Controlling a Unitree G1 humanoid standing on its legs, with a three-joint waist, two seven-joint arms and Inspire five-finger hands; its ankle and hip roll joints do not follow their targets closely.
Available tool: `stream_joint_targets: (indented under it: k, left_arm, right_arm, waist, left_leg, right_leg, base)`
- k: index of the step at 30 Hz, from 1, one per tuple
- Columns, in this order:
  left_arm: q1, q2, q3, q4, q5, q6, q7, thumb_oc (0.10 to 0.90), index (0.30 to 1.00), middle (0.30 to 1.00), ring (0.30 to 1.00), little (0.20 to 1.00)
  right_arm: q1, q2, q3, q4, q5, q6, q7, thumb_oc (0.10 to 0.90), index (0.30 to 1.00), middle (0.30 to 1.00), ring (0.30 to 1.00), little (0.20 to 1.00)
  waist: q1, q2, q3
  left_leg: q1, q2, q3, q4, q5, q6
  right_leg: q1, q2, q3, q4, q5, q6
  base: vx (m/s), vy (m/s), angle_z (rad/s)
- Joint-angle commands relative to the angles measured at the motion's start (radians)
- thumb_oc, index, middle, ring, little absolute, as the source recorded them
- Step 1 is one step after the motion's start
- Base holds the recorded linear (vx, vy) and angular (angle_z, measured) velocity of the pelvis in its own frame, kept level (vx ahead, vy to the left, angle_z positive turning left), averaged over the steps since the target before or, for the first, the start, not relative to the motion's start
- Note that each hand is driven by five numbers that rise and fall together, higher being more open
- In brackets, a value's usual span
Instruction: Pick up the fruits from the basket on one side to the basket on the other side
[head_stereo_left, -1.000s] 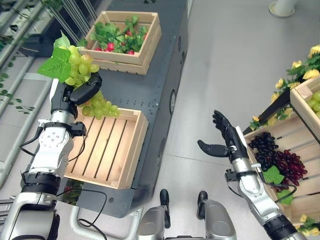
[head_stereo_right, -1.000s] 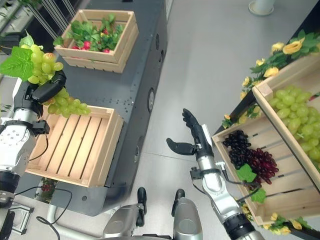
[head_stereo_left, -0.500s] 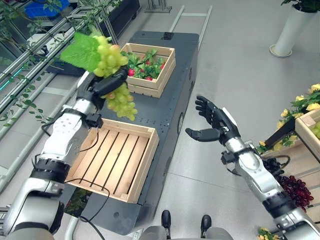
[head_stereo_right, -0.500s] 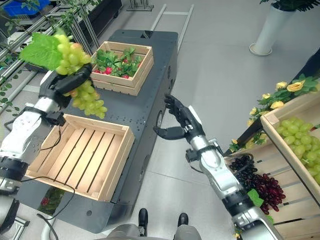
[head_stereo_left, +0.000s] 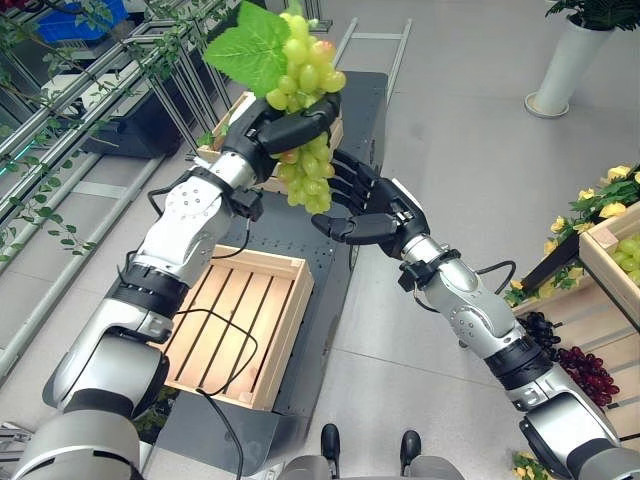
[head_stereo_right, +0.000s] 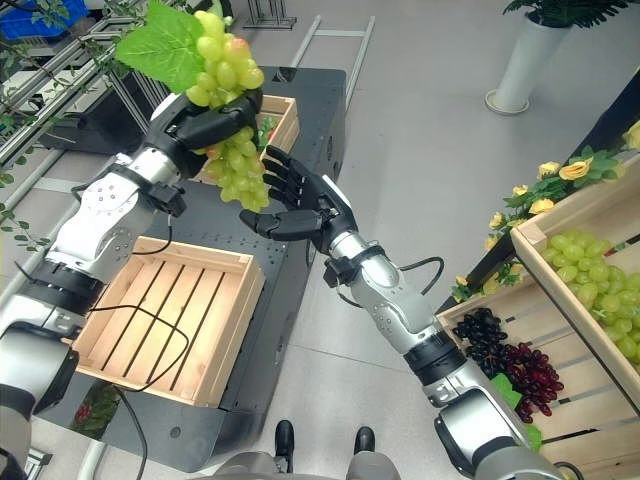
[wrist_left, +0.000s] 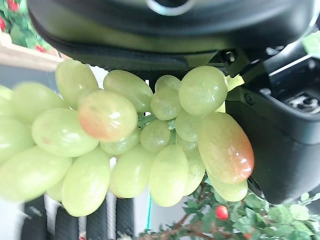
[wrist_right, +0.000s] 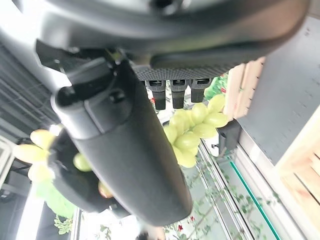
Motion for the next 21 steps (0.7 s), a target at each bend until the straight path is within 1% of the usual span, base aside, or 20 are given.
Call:
stream_joint_targets:
  k: [1, 5, 8, 10, 11, 13, 18, 19, 21]
  left_arm:
    - [-0.181, -0.032, 0.015, 0.114, -0.084, -0.146, 0.031, 0.400, 0.300, 0.300, 0.300, 0.300]
    - [-0.181, -0.055, 0.007, 0.124, -0.070, -0.144, 0.027, 0.400, 0.300, 0.300, 0.300, 0.300]
    - [-0.176, -0.072, -0.002, 0.134, -0.083, -0.144, -0.007, 0.400, 0.300, 0.300, 0.300, 0.300]
    - [-0.163, -0.085, -0.007, 0.134, -0.055, -0.142, -0.034, 0.400, 0.300, 0.300, 0.300, 0.300]
    - [-0.159, -0.088, -0.020, 0.132, -0.027, -0.130, -0.055, 0.400, 0.300, 0.300, 0.300, 0.300]
    - [-0.161, -0.088, -0.037, 0.136, -0.006, -0.116, -0.077, 0.400, 0.300, 0.300, 0.300, 0.300]
    - [-0.173, -0.064, -0.075, 0.166, 0.049, -0.104, -0.128, 0.400, 0.300, 0.300, 0.300, 0.300]
    - [-0.177, -0.054, -0.086, 0.169, 0.069, -0.093, -0.135, 0.400, 0.300, 0.300, 0.300, 0.300]
    - [-0.186, -0.038, -0.103, 0.177, 0.061, -0.074, -0.158, 0.400, 0.300, 0.300, 0.300, 0.300]
  right_arm:
    - [-0.092, 0.089, 0.008, 0.023, 0.073, -0.042, 0.020, 0.800, 0.900, 0.900, 0.900, 0.900]
    - [-0.114, 0.119, 0.009, 0.038, 0.078, -0.031, -0.001, 0.800, 0.900, 0.900, 0.900, 0.900]
    - [-0.133, 0.134, 0.010, 0.031, 0.095, -0.022, -0.022, 0.800, 0.900, 0.900, 0.900, 0.900]
    - [-0.139, 0.149, 0.010, 0.030, 0.088, -0.028, -0.034, 0.800, 0.900, 0.900, 0.900, 0.900]
    - [-0.148, 0.157, 0.009, 0.031, 0.079, -0.033, -0.044, 0.800, 0.900, 0.900, 0.900, 0.900]
    - [-0.163, 0.160, 0.009, 0.030, 0.072, -0.035, -0.059, 0.800, 0.900, 0.900, 0.900, 0.900]
    - [-0.194, 0.149, 0.009, 0.030, 0.044, -0.048, -0.093, 0.800, 0.900, 0.900, 0.900, 0.900]
    - [-0.204, 0.146, 0.008, 0.030, 0.030, -0.054, -0.109, 0.800, 0.900, 0.900, 0.900, 0.900]
    - [-0.213, 0.134, 0.007, 0.025, 0.030, -0.059, -0.126, 0.800, 0.900, 0.900, 0.900, 0.900]
  waist:
    - [0.005, -0.018, -0.208]
    - [-0.001, -0.016, -0.214]
    - [-0.005, -0.016, -0.218]
    - [-0.006, -0.016, -0.219]
    - [-0.006, -0.014, -0.219]
    - [-0.006, -0.013, -0.220]
    - [-0.005, -0.012, -0.221]
    - [-0.004, -0.011, -0.222]
    - [-0.004, -0.010, -0.223]
  left_leg:
    - [0.023, -0.035, -0.002, 0.001, -0.084, -0.026]
    - [0.030, -0.032, 0.004, 0.001, -0.087, -0.027]
    - [0.032, -0.030, 0.009, 0.001, -0.088, -0.027]
    - [0.034, -0.029, 0.011, 0.001, -0.089, -0.027]
    - [0.034, -0.028, 0.014, 0.001, -0.089, -0.027]
    - [0.035, -0.028, 0.015, 0.001, -0.089, -0.026]
    - [0.037, -0.028, 0.018, 0.001, -0.088, -0.025]
    - [0.037, -0.028, 0.018, 0.001, -0.088, -0.024]
    - [0.037, -0.028, 0.020, 0.001, -0.087, -0.023]
  right_leg:
    - [0.025, -0.015, 0.020, 0.002, -0.024, -0.027]
    - [0.028, -0.014, 0.026, 0.002, -0.023, -0.027]
    - [0.028, -0.013, 0.029, 0.002, -0.022, -0.028]
    - [0.027, -0.013, 0.030, 0.002, -0.020, -0.029]
    - [0.026, -0.013, 0.029, 0.002, -0.019, -0.029]
    - [0.026, -0.013, 0.029, 0.002, -0.019, -0.028]
    - [0.026, -0.014, 0.028, 0.002, -0.017, -0.027]
    - [0.026, -0.014, 0.027, 0.002, -0.016, -0.026]
    - [0.026, -0.014, 0.027, 0.002, -0.016, -0.026]
  base:
    - [0.00, 0.000, 0.00]
    - [0.00, 0.000, 0.00]
    - [0.01, -0.006, -0.05]
    - [0.00, 0.002, -0.08]
    - [-0.01, 0.005, -0.06]
    - [-0.01, 0.005, -0.02]
    - [0.00, 0.000, 0.00]
    - [0.00, 0.000, 0.00]
    - [0.00, 0.000, 0.00]
